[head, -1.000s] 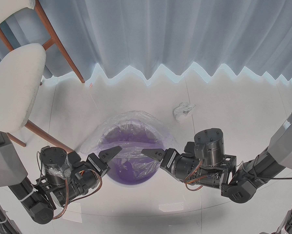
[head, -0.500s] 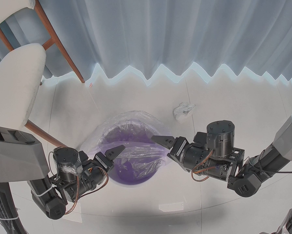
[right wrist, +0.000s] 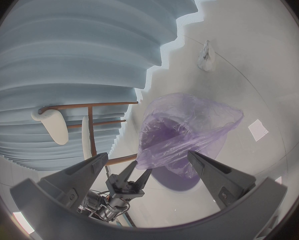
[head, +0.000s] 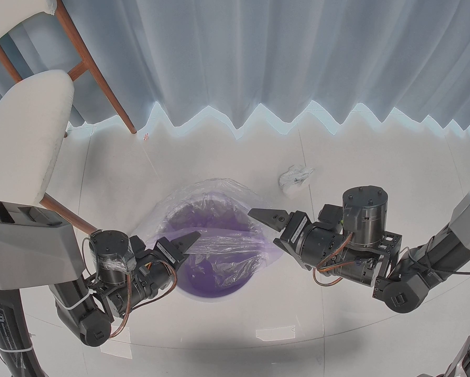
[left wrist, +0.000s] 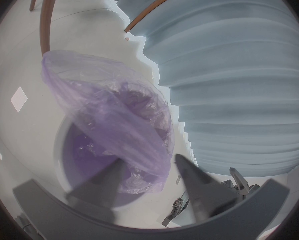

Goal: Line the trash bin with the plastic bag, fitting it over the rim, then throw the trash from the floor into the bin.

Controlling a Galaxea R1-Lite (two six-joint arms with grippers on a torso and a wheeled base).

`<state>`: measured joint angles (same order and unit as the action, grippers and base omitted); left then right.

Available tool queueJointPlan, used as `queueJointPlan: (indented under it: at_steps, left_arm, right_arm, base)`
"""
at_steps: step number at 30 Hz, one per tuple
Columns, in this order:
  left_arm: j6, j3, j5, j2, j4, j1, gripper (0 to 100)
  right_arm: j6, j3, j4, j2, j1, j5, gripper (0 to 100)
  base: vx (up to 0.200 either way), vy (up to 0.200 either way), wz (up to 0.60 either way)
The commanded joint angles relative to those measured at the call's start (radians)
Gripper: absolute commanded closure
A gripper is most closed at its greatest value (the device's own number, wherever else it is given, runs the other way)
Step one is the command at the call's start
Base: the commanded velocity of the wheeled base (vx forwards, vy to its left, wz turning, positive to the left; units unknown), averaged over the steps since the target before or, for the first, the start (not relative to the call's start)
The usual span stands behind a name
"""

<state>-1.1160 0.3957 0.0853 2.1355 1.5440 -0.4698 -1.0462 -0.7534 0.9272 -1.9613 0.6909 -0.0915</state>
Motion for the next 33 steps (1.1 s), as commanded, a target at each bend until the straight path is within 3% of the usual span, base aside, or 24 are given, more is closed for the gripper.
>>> queueJointPlan:
  at_steps: [1, 8, 14, 20, 24, 33]
  left_arm:
    - [0.001, -0.025, -0.002, -0.002, 0.001, -0.006, 100]
    - [0.002, -0.106, 0.001, -0.055, 0.001, -0.009, 100]
    - [-0.007, -0.213, -0.004, -0.131, 0.001, -0.064, 100]
    - [-0.018, -0.316, -0.006, -0.266, 0.001, -0.139, 100]
    - [-0.070, -0.388, -0.009, -0.278, 0.001, -0.170, 100]
    - [-0.081, -0.383, -0.030, -0.269, 0.001, -0.162, 100]
  right_arm:
    - [0.003, 0.000, 0.001, -0.002, -0.002, -0.001, 0]
    - [0.008, 0.006, 0.001, 0.001, -0.001, -0.001, 0]
    - [0.021, 0.019, -0.001, -0.021, -0.002, -0.004, 0]
    - [0.104, 0.068, 0.001, -0.071, 0.038, -0.007, 0]
    - [0.216, 0.106, 0.044, -0.126, 0.064, 0.001, 0]
    - [0.202, 0.141, 0.160, -0.111, 0.084, 0.001, 0]
  base:
    - [0.000, 0.000, 0.00]
    - [0.000, 0.000, 0.00]
    - [0.000, 0.000, 0.00]
    - [0.000, 0.000, 0.00]
    - [0.000, 0.000, 0.00]
    - [0.000, 0.000, 0.00]
